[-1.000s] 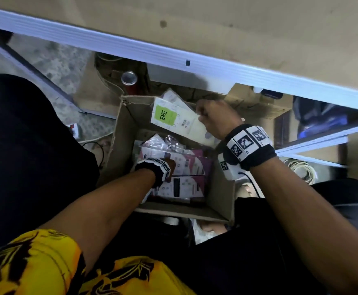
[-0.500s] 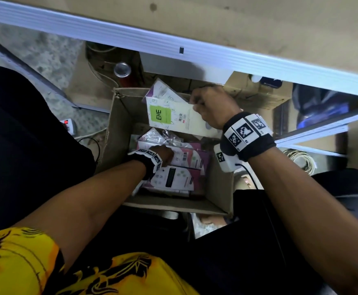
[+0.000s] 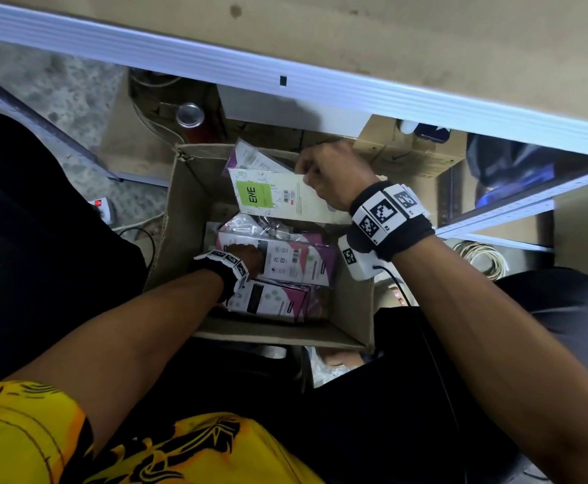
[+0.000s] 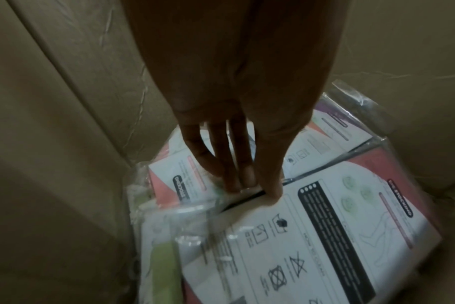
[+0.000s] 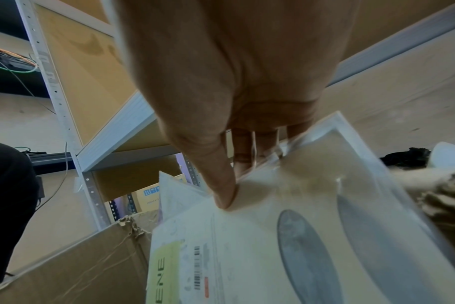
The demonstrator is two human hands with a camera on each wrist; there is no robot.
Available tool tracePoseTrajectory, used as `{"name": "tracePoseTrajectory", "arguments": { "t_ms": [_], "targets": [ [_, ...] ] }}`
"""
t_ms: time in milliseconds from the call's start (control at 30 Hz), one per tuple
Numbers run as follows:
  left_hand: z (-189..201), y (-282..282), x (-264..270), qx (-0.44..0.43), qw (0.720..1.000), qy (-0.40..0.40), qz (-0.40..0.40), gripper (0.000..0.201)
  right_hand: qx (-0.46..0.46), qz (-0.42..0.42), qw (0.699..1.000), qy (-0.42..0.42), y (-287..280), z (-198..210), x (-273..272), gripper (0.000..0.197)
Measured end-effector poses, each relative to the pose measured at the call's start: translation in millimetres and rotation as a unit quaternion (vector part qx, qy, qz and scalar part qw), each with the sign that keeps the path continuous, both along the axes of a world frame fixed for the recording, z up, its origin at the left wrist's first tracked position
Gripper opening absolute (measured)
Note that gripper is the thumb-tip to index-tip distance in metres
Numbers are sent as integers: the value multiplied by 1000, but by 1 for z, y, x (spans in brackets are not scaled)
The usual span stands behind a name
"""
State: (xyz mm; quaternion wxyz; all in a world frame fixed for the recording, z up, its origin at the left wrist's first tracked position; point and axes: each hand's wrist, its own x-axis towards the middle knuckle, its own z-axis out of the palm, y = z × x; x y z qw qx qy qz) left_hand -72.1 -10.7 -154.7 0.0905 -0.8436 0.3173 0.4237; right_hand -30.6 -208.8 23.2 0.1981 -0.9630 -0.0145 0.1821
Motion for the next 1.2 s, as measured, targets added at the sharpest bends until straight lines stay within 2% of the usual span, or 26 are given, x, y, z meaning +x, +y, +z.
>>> {"name": "tracePoseTrajectory", "arguments": {
  "t_ms": [333,500,700,900,1000,1100,1200],
  "targets": [
    [30,-8,1,-10,1000,16,-2,29,-7,-10,1000,12,1,-11,5,17],
    [65,-17,-1,-59,998,1,-7,18,-18,-4,1000,11,4,-10,4,17],
    [122,-11,5,-129,991,-25,-16,24,-28,-16,999,-23,17,3,-14,19],
    [186,4,15,-217,974,-59,-5,17,-26,-31,998,-52,19,38,-31,20],
    [222,8,20,-271,959,-73,-26,17,-18,-41,996,-74,15,64,-41,20],
    [256,11,27,-308,948,-80,-19,7,-11,-51,994,-94,9,92,-48,18],
    [290,15,37,-349,935,-65,1,7,-2,-70,991,-114,0,124,-53,14]
  ]
}}
